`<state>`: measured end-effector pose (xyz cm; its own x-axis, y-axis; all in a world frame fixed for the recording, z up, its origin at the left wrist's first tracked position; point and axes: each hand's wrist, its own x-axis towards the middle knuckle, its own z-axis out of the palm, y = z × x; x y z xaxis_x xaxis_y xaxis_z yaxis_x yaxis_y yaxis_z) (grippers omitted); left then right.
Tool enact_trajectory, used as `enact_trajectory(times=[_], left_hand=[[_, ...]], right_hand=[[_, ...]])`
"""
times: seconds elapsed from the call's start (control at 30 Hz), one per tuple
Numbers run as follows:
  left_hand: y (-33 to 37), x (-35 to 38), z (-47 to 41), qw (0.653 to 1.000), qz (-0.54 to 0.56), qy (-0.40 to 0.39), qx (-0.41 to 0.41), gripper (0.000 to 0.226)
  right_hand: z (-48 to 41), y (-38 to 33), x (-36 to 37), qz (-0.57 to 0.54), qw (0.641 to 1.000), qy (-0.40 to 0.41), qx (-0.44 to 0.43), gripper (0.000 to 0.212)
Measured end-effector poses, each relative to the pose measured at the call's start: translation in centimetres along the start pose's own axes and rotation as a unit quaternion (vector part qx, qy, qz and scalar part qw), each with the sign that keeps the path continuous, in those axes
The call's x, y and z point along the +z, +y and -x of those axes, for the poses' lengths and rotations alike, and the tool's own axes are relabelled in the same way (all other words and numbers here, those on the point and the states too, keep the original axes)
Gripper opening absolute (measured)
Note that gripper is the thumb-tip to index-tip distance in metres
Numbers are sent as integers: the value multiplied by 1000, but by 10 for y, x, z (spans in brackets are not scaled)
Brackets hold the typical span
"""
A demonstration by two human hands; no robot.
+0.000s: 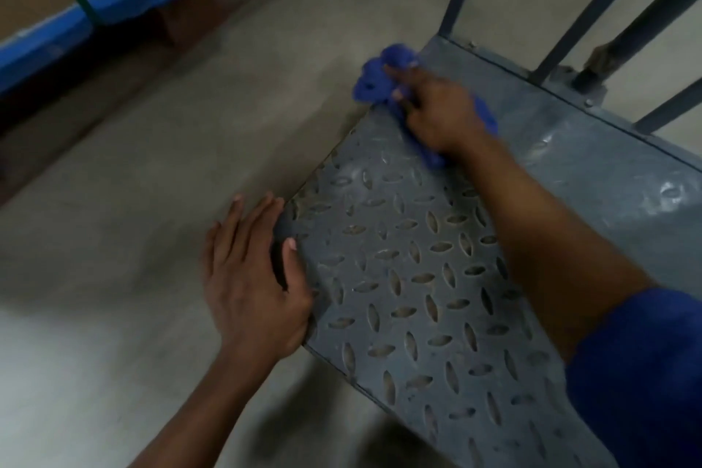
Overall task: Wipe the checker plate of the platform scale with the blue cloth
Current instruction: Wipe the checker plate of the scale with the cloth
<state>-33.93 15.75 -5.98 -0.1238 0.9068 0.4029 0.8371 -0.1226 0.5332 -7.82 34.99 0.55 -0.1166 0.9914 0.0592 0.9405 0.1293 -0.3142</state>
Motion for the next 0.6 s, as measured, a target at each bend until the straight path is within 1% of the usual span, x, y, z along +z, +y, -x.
enact_trajectory(times=[0.1,0.17,0.27,0.3,0.37,0.4,0.47,0.53,0.6], left_hand=[[-1,0,0,999,36,16,1,50],[2,-3,2,997,76,15,-29,51],[4,-12,2,981,174,-29,-76,60],[3,-16,2,970,227,-46,-80,63],[-2,-28,0,934,338,-81,-87,67],[-4,-32,-3,918,372,-99,-95,67],[-7,-47,-1,902,397,-131,-108,64],[-9,-59,7,896,403,-159,-96,59],[-11,-66,17,893,406,-177,-84,51]], right_hand=[[56,-49,16,-14,995,-9,-97,51],[90,-71,27,-36,990,6,-134,50],[127,-95,38,-56,989,17,-138,51],[139,-102,39,-63,988,17,-141,51],[163,-118,42,-73,986,15,-149,50],[174,-124,43,-73,985,13,-155,50],[199,-136,43,-73,983,22,-167,46],[223,-142,40,-75,983,27,-168,42],[242,-143,39,-65,982,18,-175,45]])
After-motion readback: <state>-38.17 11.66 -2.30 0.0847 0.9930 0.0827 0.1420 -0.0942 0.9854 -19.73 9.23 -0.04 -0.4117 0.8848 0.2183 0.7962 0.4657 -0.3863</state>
